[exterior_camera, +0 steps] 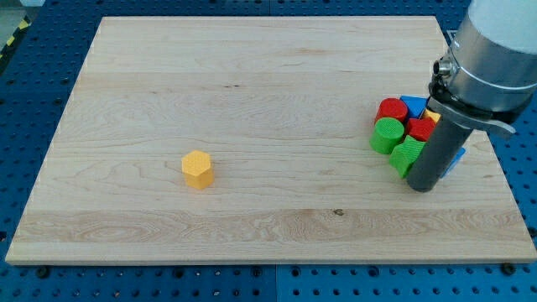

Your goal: Push blue cube slightly right

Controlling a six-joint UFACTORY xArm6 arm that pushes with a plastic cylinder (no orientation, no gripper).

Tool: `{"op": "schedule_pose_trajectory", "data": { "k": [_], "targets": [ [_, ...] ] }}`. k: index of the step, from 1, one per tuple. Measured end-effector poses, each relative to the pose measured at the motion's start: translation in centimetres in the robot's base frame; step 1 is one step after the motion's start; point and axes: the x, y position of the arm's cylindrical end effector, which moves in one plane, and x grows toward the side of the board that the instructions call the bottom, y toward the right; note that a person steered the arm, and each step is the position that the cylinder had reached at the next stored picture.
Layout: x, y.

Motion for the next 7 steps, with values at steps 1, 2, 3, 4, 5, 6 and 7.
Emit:
{"op": "schedule_pose_trajectory", "data": {
  "k": [1,2,3,4,5,6,7],
  "targets": [
    [-0.9,0.0],
    [-1.1,0.0],
    [-0.7,0.3],
    [2.5,1.9],
    [3.5,4.4],
    [3.1,5.3],
    [2.5,5.3]
  ]
}}
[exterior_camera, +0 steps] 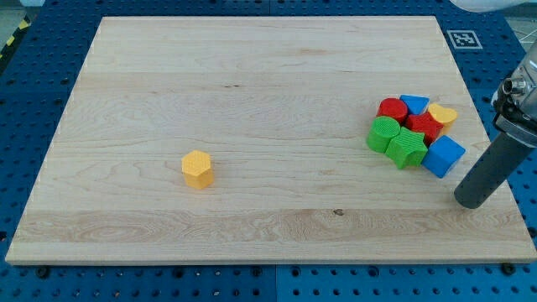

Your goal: Push blue cube slightly right

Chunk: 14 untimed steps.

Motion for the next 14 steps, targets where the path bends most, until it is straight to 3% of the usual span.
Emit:
{"op": "schedule_pose_trajectory", "data": {
  "k": [3,5,7,12,14],
  "targets": [
    [-2.3,-0.1],
    [-0.1,-0.3],
    [-1.2,-3.9],
    [-5.9,-3.1],
    [-4.7,-1.2]
  ]
}}
